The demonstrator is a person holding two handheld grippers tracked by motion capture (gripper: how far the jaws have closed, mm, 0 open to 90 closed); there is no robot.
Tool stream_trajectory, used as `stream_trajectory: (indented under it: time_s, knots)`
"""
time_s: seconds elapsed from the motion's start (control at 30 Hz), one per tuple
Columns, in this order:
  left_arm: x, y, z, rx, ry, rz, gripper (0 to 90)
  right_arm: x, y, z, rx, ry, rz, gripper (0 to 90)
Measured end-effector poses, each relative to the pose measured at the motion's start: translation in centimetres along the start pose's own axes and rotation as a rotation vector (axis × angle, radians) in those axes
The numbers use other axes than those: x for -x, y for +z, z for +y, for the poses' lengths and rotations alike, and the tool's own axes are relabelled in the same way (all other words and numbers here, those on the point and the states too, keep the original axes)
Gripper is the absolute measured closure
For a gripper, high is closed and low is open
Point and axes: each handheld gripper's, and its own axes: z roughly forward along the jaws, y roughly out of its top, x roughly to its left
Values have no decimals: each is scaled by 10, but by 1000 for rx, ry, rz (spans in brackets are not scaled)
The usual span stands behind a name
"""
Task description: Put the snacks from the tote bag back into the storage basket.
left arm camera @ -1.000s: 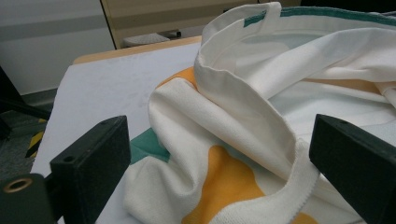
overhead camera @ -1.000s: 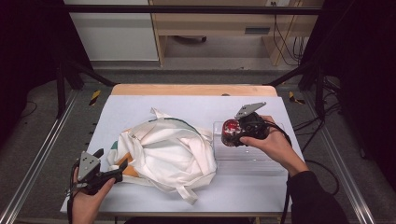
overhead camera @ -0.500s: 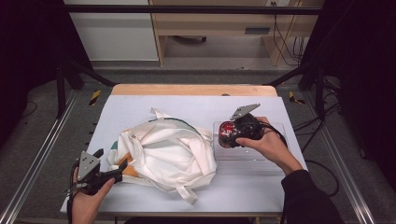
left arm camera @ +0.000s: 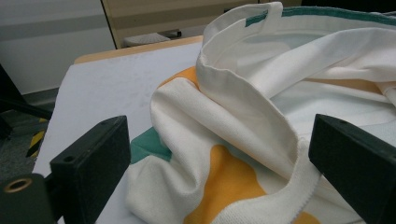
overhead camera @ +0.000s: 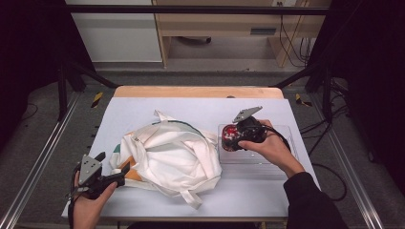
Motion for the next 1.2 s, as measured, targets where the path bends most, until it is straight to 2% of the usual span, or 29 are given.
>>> stream_trajectory:
  time_s: [0.33, 0.73, 1.2]
  knots:
    - [0, 0, 0, -1, 1, -1, 54, 1, 10, -6, -20, 22, 3, 260]
    - [-1, 0, 0, 0, 1, -2, 56, -2, 19, -5, -17, 23, 16, 260]
    - [-1, 0, 0, 0, 2, -2, 56, -1, 24, -8, -39, 35, 18, 260]
